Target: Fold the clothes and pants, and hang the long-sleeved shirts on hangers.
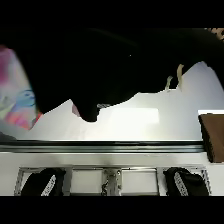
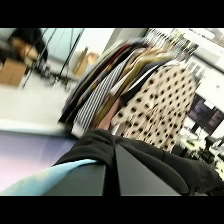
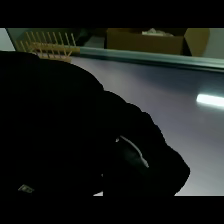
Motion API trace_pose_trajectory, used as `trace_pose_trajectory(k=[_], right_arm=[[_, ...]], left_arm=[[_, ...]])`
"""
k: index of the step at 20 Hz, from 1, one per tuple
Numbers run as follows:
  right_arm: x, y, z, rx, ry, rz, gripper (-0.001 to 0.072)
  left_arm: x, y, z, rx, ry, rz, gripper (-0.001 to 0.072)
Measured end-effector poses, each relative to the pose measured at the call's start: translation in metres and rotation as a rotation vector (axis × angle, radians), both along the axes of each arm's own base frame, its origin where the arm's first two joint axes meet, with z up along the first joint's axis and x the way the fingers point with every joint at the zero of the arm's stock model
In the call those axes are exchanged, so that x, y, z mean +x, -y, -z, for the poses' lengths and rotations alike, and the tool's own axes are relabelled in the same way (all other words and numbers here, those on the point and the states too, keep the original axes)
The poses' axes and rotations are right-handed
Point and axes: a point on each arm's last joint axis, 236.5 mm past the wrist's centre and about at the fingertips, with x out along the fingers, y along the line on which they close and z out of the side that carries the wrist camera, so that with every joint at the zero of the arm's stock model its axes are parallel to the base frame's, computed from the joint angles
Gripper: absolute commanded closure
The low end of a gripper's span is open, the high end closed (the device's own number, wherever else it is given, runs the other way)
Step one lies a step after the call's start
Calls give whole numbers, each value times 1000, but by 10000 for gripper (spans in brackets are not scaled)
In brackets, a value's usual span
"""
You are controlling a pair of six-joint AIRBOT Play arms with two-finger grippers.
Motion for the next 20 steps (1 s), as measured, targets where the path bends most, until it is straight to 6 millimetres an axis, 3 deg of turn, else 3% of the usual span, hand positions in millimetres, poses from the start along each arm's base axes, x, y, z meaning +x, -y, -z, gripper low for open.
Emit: trace_pose_trajectory(k=[2, 4, 7, 9, 12, 17, 20], right_arm=[[-22, -4, -17, 27, 44, 5, 678], [-38, -7, -25, 57, 52, 5, 678], [-46, -10, -16, 120, -27, 8, 679], [-40, -11, 6, 173, -165, 13, 678], [-11, -7, 58, 222, -433, 28, 678], [74, 18, 176, 221, -851, 81, 678], [127, 43, 246, 190, -999, 150, 678]], left_arm=[[-31, -4, -22, -20, 78, -4, 700], [-47, -6, -32, -41, 111, -5, 700], [-39, -3, -27, -45, 74, 7, 700], [-6, 3, 0, -18, -35, 22, 700], [72, 14, 74, 17, -290, 47, 700], [207, 35, 226, 41, -713, 87, 700], [262, 57, 283, 60, -832, 122, 700]])
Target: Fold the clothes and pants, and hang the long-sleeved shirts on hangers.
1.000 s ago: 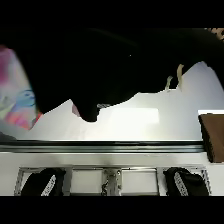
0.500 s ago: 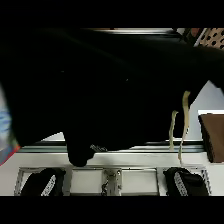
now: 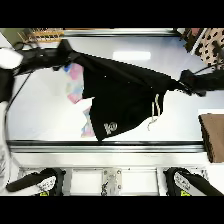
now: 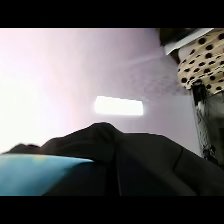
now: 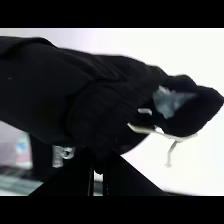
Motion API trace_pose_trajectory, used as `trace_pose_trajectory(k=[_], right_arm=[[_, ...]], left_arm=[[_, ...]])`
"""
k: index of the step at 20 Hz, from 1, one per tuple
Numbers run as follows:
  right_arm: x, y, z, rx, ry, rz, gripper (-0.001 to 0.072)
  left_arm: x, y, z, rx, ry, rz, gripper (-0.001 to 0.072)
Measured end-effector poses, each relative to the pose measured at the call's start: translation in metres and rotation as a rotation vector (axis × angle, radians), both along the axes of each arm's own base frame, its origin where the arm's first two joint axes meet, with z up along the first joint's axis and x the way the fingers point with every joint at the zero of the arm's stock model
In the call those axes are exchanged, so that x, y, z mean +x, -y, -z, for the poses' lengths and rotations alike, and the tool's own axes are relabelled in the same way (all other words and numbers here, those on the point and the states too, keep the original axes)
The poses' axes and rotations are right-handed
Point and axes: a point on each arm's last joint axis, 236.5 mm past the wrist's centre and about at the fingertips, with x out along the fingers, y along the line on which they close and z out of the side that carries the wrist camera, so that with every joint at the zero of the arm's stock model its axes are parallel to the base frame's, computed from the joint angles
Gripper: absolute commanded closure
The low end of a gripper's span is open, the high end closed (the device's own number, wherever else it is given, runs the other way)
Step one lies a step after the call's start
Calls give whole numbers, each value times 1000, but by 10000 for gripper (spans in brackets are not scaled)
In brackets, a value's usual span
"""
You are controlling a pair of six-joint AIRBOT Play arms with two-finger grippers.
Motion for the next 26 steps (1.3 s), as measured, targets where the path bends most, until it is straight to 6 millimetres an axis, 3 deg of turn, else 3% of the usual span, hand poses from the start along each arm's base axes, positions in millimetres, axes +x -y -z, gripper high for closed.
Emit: trace_pose_trajectory(k=[2, 4, 8, 13, 20, 26], right_arm=[[28, 14, 28, -37, -35, 16, 678], [51, 29, 44, -83, -37, 31, 678], [69, 50, 54, -172, -25, 43, 678], [49, 58, 81, -228, -131, -14, 678], [-10, 53, 166, -214, -368, -75, 678], [-24, 54, 230, -218, -385, -33, 677]], left_arm=[[26, 12, 24, 5, -35, 16, 700], [42, 19, 35, 8, -46, 28, 700], [37, 26, 56, 54, -91, 67, 700], [-25, 27, 119, 190, -218, 103, 700], [-123, 33, 238, 289, -419, 149, 700], [-167, 37, 310, 351, -538, 173, 700]])
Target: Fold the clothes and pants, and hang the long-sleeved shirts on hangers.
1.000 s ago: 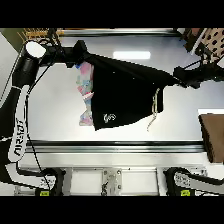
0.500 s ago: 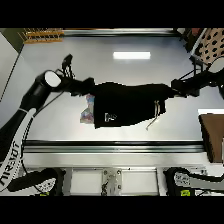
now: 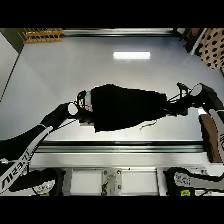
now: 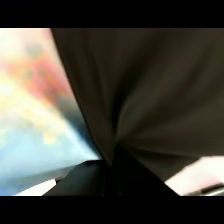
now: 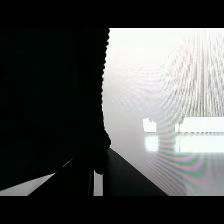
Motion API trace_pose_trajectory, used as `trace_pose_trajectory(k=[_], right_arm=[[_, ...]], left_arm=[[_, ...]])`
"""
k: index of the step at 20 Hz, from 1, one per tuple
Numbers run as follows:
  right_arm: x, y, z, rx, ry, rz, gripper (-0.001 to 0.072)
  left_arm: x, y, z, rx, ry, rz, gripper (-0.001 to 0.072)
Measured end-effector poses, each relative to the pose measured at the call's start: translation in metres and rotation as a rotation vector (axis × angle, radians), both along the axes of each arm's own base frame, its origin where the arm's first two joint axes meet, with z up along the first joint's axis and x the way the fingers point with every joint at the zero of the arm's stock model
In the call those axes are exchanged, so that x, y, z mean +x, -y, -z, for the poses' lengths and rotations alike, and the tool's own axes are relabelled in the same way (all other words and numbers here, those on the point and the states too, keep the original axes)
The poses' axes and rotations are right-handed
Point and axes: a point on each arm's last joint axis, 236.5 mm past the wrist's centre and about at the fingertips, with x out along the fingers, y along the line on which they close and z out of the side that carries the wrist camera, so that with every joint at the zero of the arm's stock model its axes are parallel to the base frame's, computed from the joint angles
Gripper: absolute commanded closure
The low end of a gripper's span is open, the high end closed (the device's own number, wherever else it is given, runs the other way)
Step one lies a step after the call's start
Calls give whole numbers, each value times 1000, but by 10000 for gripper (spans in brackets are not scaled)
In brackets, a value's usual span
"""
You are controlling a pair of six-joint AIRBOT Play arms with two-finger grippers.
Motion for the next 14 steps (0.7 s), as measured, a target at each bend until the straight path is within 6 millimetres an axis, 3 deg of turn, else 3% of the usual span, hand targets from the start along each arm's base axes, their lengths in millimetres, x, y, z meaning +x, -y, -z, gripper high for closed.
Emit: trace_pose_trajectory(k=[3, 7, 8, 10, 11, 14], right_arm=[[1, 0, 20, -1, -2, 10, 678], [2, 1, 27, -6, 4, 12, 672], [3, 2, 25, -9, 14, 12, 613], [10, 5, 14, -26, 58, 7, 63], [13, 5, 6, -27, 80, -4, 17], [12, -2, -27, -7, 130, -70, 17]], left_arm=[[-8, -1, 18, 17, -37, -3, 700], [-10, -1, 19, 18, -34, -3, 700], [-9, -1, 15, 16, -25, 0, 666], [-6, 0, 0, 5, 13, 4, 89], [-5, 1, -10, -5, 31, 7, 62], [-10, 3, -41, -36, 69, 26, 62]])
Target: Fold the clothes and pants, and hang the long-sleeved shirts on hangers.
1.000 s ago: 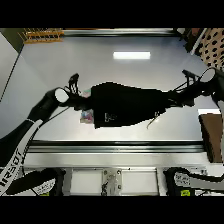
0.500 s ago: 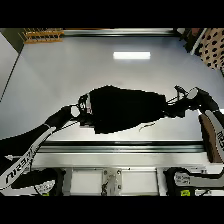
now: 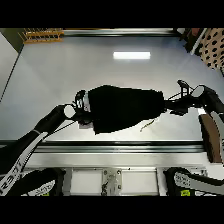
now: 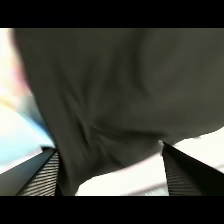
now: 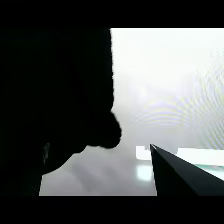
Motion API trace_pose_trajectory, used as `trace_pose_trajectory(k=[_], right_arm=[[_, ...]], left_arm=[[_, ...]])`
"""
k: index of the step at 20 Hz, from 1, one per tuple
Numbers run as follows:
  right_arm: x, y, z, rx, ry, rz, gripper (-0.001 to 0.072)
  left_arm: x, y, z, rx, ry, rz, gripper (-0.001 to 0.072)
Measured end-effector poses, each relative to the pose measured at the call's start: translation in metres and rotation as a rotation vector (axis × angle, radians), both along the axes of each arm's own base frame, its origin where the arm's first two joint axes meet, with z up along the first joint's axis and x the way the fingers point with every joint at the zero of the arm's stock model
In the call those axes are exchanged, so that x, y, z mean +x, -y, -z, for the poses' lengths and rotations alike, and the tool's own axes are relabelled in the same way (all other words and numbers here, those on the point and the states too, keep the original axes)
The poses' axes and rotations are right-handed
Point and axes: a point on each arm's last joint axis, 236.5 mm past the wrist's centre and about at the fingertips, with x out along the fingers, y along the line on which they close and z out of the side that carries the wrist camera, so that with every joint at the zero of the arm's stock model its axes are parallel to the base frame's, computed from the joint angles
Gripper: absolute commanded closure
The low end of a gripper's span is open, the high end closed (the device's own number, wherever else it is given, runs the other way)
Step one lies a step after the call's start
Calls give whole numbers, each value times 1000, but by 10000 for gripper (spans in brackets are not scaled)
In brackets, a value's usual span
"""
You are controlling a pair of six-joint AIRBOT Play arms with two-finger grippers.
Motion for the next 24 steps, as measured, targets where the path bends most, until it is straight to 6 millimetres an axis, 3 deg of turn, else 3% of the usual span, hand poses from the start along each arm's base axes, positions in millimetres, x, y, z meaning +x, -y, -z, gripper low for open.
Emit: trace_pose_trajectory(k=[4, 5, 7, 8, 11, 17, 24], right_arm=[[-5, 5, -35, 15, 37, -64, 16], [-6, 8, -40, 26, 43, -65, 12], [-4, 11, -43, 76, 55, -61, 10], [-3, 12, -43, 108, 59, -56, 8], [8, 16, -35, 222, 70, -30, -5], [36, 20, -11, 401, 76, -20, -7], [44, 14, 27, 484, 8, -49, -7]], left_arm=[[-8, -6, -46, -43, 57, 12, 63], [-10, -8, -55, -51, 70, 14, 105], [-13, -10, -70, -65, 97, 16, 471], [-14, -11, -76, -70, 110, 17, 602], [-17, -12, -89, -82, 140, 19, 607], [-19, -13, -95, -90, 149, 22, 607], [-20, -13, -95, -90, 146, 21, 607]])
